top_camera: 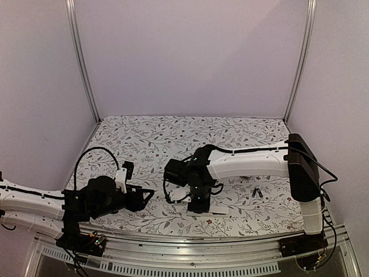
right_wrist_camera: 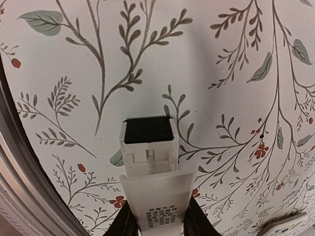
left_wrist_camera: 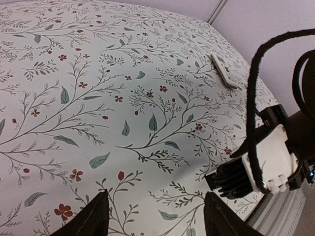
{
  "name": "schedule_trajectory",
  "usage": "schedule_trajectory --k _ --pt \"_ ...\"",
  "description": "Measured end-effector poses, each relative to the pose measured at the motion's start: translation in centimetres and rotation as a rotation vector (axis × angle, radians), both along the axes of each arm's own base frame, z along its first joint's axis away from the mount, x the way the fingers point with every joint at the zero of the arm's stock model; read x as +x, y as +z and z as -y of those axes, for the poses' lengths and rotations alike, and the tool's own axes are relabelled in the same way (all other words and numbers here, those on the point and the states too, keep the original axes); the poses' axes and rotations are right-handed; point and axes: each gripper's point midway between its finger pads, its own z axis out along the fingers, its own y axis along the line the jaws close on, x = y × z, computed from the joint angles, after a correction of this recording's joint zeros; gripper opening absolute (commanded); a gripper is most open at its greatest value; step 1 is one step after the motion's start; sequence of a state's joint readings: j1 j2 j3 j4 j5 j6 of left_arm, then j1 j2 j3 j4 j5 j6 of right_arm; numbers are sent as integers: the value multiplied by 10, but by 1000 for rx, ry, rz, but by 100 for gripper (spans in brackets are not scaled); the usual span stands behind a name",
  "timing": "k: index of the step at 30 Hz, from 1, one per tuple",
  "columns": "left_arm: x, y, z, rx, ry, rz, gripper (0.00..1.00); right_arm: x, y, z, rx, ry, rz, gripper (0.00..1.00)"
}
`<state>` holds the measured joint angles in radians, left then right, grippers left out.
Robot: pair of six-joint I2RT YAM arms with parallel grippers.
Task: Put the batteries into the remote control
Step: Place the battery cover on the remote control without the battery cover.
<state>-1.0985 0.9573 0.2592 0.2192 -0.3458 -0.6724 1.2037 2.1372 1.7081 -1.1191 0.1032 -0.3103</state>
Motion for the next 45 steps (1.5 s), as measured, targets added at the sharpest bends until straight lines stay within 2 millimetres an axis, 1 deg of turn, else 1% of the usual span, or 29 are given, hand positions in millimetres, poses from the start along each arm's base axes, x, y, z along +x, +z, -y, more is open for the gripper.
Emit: schedule_trajectory --k 20,29,37,45 --pt "1 0 3 13 -7 4 65 -3 1 3 -6 -5 -11 31" --pt "2 1 3 14 -9 7 65 -4 -3 7 -20 -1 -16 34" --pt "2 1 4 12 -14 4 65 -4 -4 7 -22 2 -16 39" --pt "2 1 4 14 -17 4 65 -5 -11 7 -36 3 -22 41"
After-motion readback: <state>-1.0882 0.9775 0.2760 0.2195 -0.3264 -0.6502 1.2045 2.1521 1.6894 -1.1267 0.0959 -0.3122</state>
